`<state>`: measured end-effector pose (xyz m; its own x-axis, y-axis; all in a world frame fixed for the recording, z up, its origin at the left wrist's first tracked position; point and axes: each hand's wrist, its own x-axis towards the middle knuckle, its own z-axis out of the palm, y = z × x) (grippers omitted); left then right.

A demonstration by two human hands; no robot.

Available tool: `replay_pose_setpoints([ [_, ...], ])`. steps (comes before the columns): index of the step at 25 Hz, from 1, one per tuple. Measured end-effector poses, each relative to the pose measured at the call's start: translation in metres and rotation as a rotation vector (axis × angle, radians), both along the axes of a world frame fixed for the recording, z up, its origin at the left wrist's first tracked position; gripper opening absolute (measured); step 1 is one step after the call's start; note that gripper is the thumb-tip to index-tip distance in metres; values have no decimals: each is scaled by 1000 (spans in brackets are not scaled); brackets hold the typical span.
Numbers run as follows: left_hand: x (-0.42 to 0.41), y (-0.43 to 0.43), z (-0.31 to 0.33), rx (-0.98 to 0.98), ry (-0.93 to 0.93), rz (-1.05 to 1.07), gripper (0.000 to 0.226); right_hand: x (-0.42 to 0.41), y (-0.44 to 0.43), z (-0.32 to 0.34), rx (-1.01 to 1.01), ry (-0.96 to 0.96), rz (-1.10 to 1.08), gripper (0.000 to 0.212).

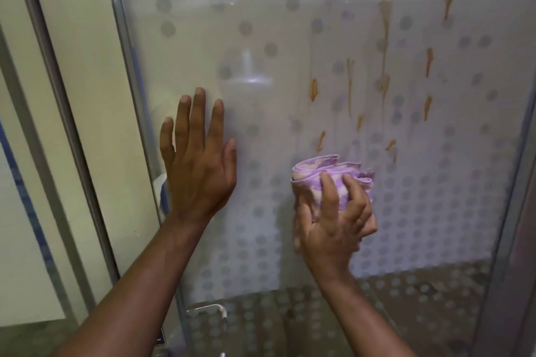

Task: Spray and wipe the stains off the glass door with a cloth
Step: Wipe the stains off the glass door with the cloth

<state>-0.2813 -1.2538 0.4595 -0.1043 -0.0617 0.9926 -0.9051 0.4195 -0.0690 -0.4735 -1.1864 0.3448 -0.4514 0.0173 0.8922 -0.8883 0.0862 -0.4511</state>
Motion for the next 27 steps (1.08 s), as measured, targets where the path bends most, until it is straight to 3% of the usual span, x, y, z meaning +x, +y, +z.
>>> replay_pose_setpoints([
  [2,0,-1,0,-1,-10,8,62,15,-4,2,-19,18,28,50],
  [6,0,-2,-1,-7,-17,16,63,44,-5,-10,121,387,122,38],
  [9,-1,1,1,-11,-1,6,62,25,0,-6,103,475,147,37],
  [11,-3,4,3,2,24,-6,62,-2,5,-6,85,400,122,41],
  [14,-12,11,7,19,29,-15,66,-51,15,0,41,102,49,55],
  [17,-26,16,6,11,-20,-14,69,-69,21,11,-27,-128,68,52],
  [19,-35,16,2,28,-33,-17,71,-56,20,8,-12,-23,94,47],
  [23,-40,10,-3,45,-40,8,72,-19,17,-23,162,421,174,39],
  [27,-38,8,-4,36,-35,12,73,-42,18,-26,128,533,171,43],
])
